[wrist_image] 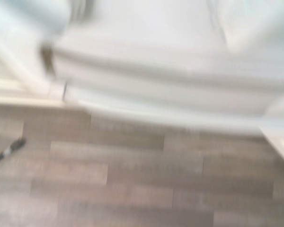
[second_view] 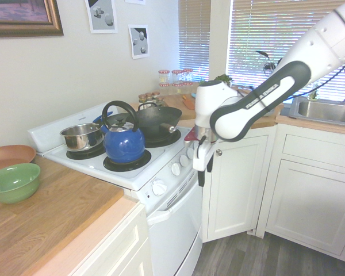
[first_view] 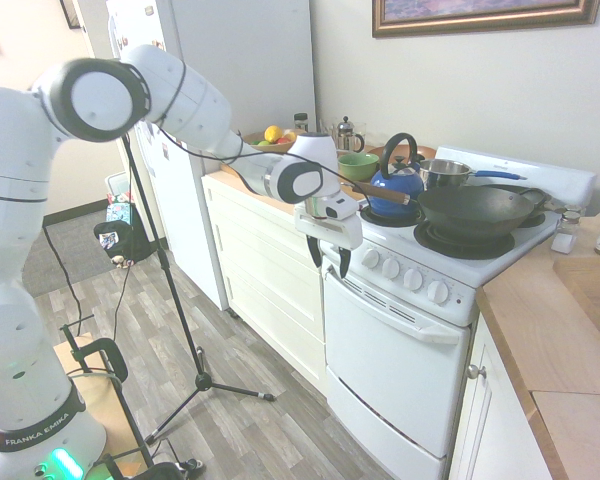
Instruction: Close the oven
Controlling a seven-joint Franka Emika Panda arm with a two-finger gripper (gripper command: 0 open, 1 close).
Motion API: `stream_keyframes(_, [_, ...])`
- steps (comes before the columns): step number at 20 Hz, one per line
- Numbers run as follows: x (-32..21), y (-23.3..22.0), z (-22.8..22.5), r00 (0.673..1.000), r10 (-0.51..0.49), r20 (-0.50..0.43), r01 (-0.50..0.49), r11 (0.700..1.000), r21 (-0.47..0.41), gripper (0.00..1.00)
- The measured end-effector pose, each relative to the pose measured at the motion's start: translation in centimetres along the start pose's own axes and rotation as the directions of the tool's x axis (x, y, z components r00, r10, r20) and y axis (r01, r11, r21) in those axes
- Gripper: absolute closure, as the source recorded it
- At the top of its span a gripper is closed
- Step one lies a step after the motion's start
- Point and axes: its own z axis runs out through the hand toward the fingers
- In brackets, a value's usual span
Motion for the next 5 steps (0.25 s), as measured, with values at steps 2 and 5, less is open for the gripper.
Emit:
stream_keyframes(2, [-2.4,1.8,-1.7,1.0,0.01,0.021,-0.01,1.0,-0.007,0.0])
stream_keyframes(5, [-6.2,4.4,-2.8,0.998,0.026,0.052,-0.025,1.0,-0.006,0.0])
